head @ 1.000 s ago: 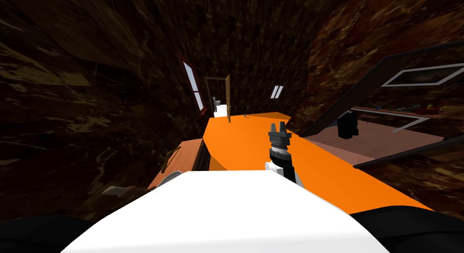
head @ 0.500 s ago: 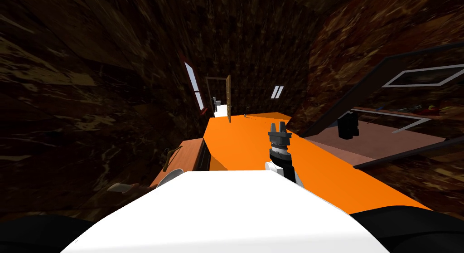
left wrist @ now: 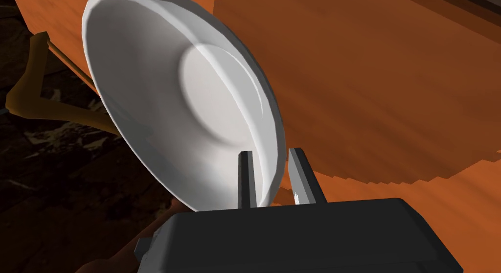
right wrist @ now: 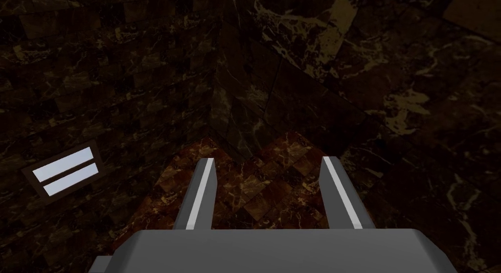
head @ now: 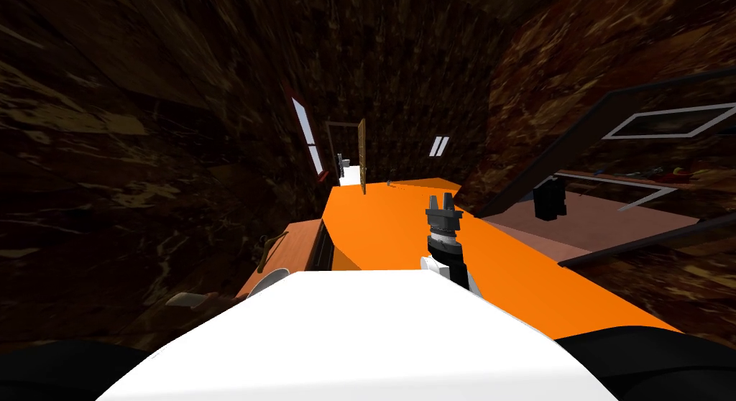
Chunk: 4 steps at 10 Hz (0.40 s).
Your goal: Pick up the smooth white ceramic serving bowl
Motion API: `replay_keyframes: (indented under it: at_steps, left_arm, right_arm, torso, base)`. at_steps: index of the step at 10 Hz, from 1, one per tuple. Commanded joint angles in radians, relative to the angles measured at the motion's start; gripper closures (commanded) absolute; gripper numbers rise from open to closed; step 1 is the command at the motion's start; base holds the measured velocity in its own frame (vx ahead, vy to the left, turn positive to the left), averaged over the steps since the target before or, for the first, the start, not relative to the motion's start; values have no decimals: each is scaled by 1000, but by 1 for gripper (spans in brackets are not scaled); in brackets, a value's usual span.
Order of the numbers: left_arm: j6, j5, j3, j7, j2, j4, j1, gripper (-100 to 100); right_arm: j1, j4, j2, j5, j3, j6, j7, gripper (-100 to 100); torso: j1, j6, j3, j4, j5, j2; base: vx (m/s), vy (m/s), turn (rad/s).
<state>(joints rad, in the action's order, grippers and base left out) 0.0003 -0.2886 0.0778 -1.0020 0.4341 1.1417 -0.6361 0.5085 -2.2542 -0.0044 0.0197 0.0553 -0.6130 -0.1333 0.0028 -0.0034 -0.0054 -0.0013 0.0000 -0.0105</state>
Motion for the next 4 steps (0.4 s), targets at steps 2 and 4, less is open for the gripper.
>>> replay_keyframes:
  at_steps: [2,4]
  left_arm:
    - [12,-15,-13,-54,23,46,-49,100]
    - [19,-10,-14,-45,21,46,-41,0]
  right_arm:
    - [0,0,0,0,0,0,0,0]
    - [0,0,0,0,0,0,0,0]
  torso:
    - [-1,0,0,0,0,-1]
    - [-1,0,0,0,-1,0]
  base:
    - [30,-32,-25]
    - [6,-7,1]
